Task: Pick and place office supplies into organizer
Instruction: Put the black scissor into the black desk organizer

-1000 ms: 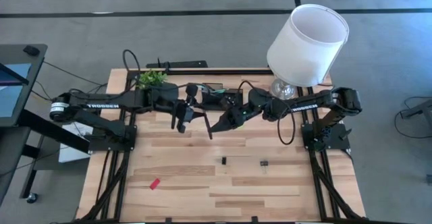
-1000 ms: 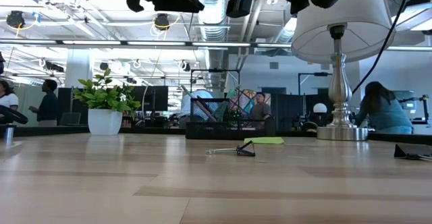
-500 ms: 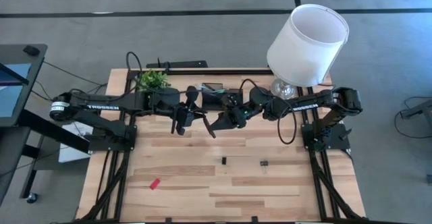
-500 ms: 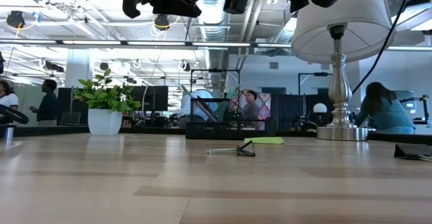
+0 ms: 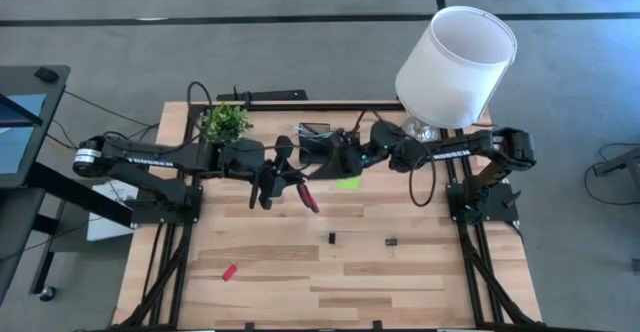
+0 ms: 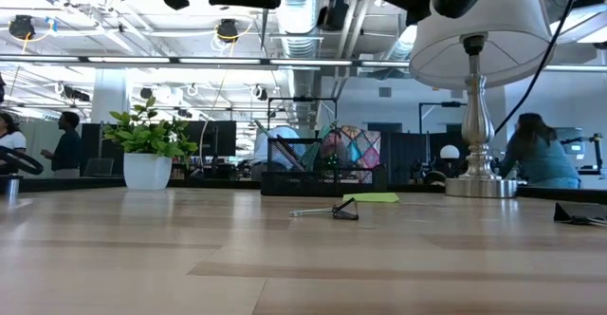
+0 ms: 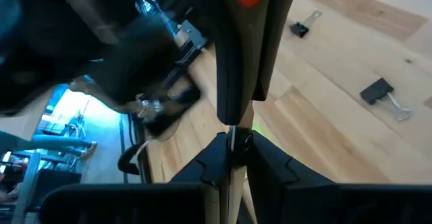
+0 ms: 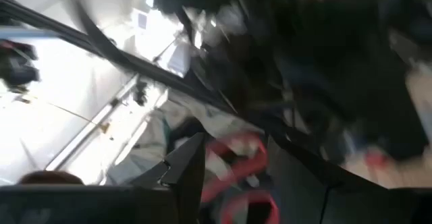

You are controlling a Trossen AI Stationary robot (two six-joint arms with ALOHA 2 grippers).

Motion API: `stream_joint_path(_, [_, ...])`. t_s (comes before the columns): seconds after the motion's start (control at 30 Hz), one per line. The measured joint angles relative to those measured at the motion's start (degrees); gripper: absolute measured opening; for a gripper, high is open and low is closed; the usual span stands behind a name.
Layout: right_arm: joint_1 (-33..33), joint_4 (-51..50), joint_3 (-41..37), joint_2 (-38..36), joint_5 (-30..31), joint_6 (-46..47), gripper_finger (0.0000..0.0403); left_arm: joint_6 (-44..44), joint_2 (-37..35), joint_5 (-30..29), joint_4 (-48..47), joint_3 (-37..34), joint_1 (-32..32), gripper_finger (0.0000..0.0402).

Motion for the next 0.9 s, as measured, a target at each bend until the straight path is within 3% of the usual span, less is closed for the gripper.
stream_joint_path(0.23, [-2.79,0.67,0.11,-0.12,0.01,0.00,0.0139,-2.33,0.10,-4.16,1.84,-0.04,-1.62,0.0025])
stream_joint_path(0.4, [-4.27,2.18,0.12,-0.18,-0.02,0.52,0.0132,-2.63,0.10,-10.95,2.98,-0.09,-1.49,0.0025])
stream_joint_path(0.5, [-4.66,4.14,0.13,-0.20,0.07,2.90,0.0130,-8.17,0.01,-13.83,4.76,0.66,1.11,0.0024])
stream_joint_path(0.67, [-3.90,15.09,0.15,-3.11,7.28,0.88,0.0125,-26.48,-1.73,-9.25,9.09,0.99,8.11,0.0018])
stream_joint_path(0.83, [-2.12,18.95,0.24,-10.91,8.66,-8.76,0.0121,-30.80,-3.02,-7.33,16.13,-0.90,15.13,0.0011])
stream_joint_path(0.9, [-0.08,17.20,0.19,-13.58,9.07,-14.09,0.0119,-33.70,-3.09,-3.00,18.63,-2.01,18.76,0.0003])
